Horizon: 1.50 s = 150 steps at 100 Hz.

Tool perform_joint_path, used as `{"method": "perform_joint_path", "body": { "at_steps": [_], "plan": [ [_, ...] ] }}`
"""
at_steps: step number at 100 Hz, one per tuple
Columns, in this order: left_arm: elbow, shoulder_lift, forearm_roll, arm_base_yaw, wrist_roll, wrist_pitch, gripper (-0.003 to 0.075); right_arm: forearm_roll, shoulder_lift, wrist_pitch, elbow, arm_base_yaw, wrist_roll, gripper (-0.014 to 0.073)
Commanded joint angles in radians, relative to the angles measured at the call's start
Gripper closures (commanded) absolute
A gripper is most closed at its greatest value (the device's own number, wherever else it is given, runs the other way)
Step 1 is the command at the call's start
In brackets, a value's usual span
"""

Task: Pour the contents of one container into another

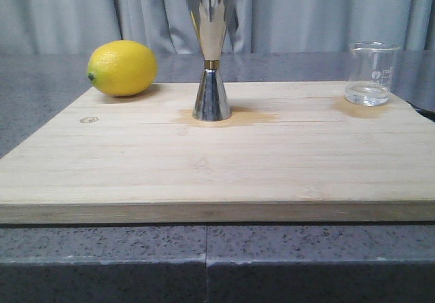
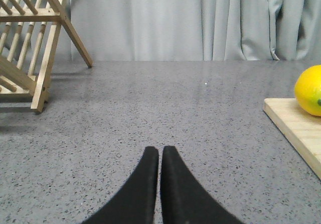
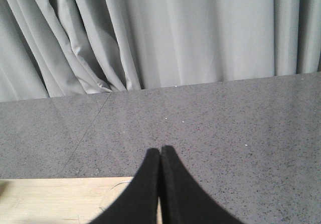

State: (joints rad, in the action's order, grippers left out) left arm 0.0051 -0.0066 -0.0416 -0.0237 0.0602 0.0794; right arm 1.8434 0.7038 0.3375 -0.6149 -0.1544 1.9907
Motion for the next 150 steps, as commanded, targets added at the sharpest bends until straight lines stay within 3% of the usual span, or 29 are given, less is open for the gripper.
{"method": "perform_joint_path", "body": {
  "at_steps": [1,28,36,42,58,88,95,135,150],
  "plan": [
    [0.028,-0.019,-0.01,-0.004,0.005,-0.079,0.0739,0.016,0.004,-0.027,-0.027,-0.003,0.0,0.0666],
    [0.028,-0.019,-0.01,-0.004,0.005,-0.079,0.0739,0.009,0.004,-0.023,-0.023,-0.001,0.0,0.0666],
    [0.028,-0.019,-0.01,-0.004,0.005,-0.079,0.0739,-0.078,-0.023,-0.07,-0.002,-0.001,-0.066,0.0666],
    [0.028,-0.019,-0.01,-0.004,0.005,-0.079,0.0739,-0.239,-0.065,-0.082,0.038,-0.001,-0.258,0.0665],
    [0.028,-0.019,-0.01,-0.004,0.005,-0.079,0.0739,-0.986,-0.205,-0.078,0.216,-0.001,-1.013,0.0666],
    [0.028,-0.019,-0.01,-0.004,0.005,-0.079,0.0739,-1.779,-0.592,-0.348,0.449,-0.001,-1.767,0.0665],
    [0.028,-0.019,-0.01,-0.004,0.005,-0.079,0.0739,-1.904,-0.66,-0.42,0.475,-0.001,-1.921,0.0666],
    [0.028,-0.019,-0.01,-0.004,0.005,-0.079,0.0739,-1.946,-0.734,-0.403,0.593,0.001,-1.95,0.0666],
    [0.028,-0.019,-0.01,-0.004,0.005,-0.079,0.0739,-1.948,-0.734,-0.369,0.611,0.051,-1.922,0.0666]
  ]
}}
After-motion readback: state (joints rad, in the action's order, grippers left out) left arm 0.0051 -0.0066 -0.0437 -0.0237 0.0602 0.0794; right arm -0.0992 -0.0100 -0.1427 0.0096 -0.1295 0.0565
